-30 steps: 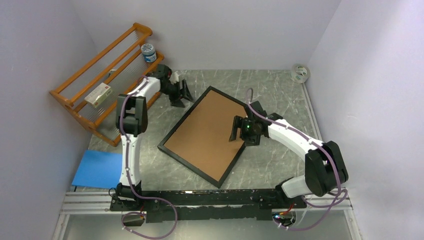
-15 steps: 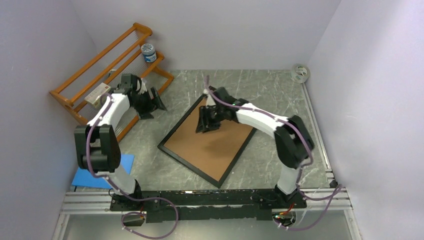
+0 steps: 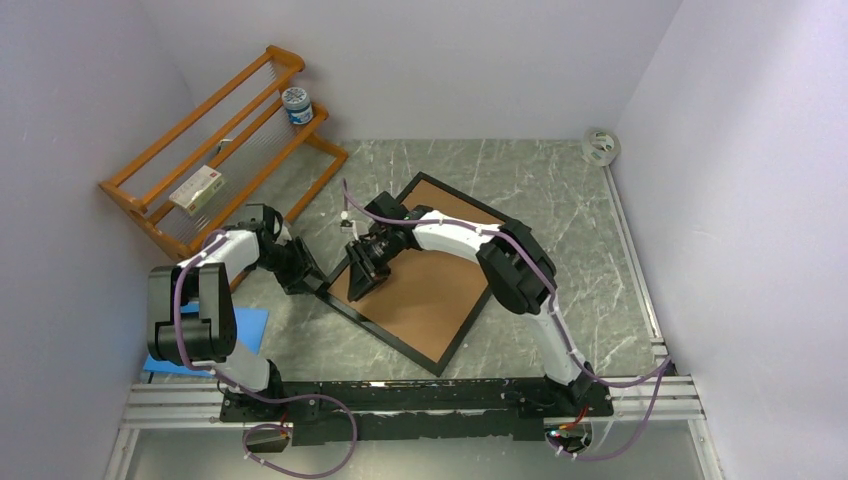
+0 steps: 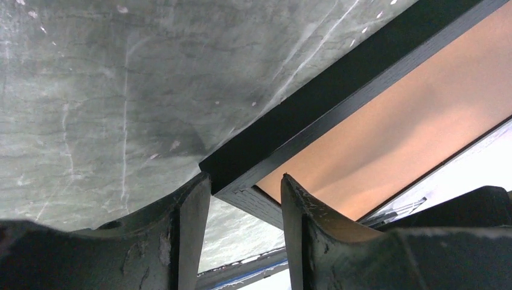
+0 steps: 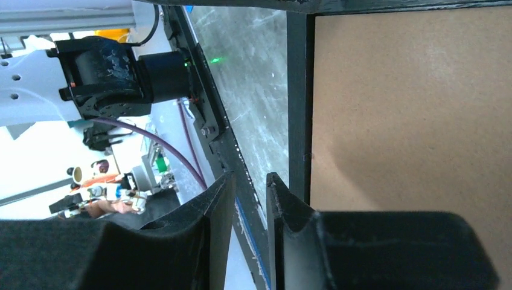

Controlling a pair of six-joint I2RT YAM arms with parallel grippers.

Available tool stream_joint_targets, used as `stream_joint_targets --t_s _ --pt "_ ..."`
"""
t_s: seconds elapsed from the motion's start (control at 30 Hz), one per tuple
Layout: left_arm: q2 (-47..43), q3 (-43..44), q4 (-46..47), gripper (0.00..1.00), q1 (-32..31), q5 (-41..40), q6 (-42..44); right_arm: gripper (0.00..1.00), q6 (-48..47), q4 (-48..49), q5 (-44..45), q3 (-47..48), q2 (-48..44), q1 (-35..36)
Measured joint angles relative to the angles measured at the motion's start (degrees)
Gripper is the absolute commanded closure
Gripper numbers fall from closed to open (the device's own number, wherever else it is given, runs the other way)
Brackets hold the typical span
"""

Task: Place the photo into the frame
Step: Install the photo frame at the center of the board.

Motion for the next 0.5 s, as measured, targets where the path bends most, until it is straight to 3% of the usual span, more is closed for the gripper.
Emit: stream_joint_targets --t_s 0.13,0.5 --pt "-0.07 -0.83 1.18 0.52 0.11 0.07 0.02 0.71 -0.59 -1.64 -2.32 2.1 2.29 0.37" --pt "2.36 -0.92 2.89 0.6 0.44 1.11 -0.04 0.86 -2.71 -7.45 -3.85 6.62 8.72 1.86"
